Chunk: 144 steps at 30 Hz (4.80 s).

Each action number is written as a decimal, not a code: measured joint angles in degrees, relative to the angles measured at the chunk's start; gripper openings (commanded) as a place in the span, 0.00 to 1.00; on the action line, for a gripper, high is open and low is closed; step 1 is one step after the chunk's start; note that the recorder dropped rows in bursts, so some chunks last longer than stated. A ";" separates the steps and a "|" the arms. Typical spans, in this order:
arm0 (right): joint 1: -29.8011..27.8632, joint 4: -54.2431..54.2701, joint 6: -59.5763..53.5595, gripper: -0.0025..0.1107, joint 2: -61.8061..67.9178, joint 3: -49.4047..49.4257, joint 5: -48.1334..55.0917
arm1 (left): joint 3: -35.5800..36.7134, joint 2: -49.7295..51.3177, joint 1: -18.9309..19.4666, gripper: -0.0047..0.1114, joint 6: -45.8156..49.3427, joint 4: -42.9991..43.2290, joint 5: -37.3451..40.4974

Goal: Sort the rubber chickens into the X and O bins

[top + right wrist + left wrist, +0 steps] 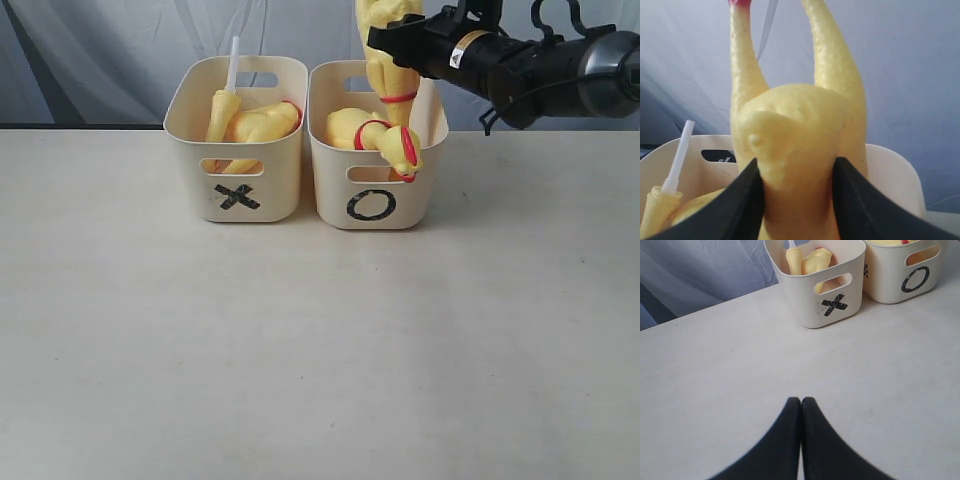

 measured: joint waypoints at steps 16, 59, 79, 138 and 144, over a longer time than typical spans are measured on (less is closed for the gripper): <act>0.00 -0.46 0.10 0.01 1.54 -2.49 3.85 | 0.00 0.00 0.00 0.04 0.00 0.00 0.10; 0.00 -0.46 0.00 0.49 4.14 -2.61 0.56 | 0.00 -0.09 0.00 0.04 0.31 1.21 1.43; 0.00 -0.70 0.00 0.49 4.64 -2.61 2.25 | 0.00 -0.09 0.00 0.04 0.46 1.69 2.28; 0.00 -10.98 1.94 0.02 -81.77 54.25 13.93 | 0.00 -0.09 0.00 0.04 1.09 2.75 3.84; 0.00 -10.86 2.06 0.02 -81.99 54.25 13.93 | 0.00 -1.70 0.65 0.04 1.23 2.75 3.70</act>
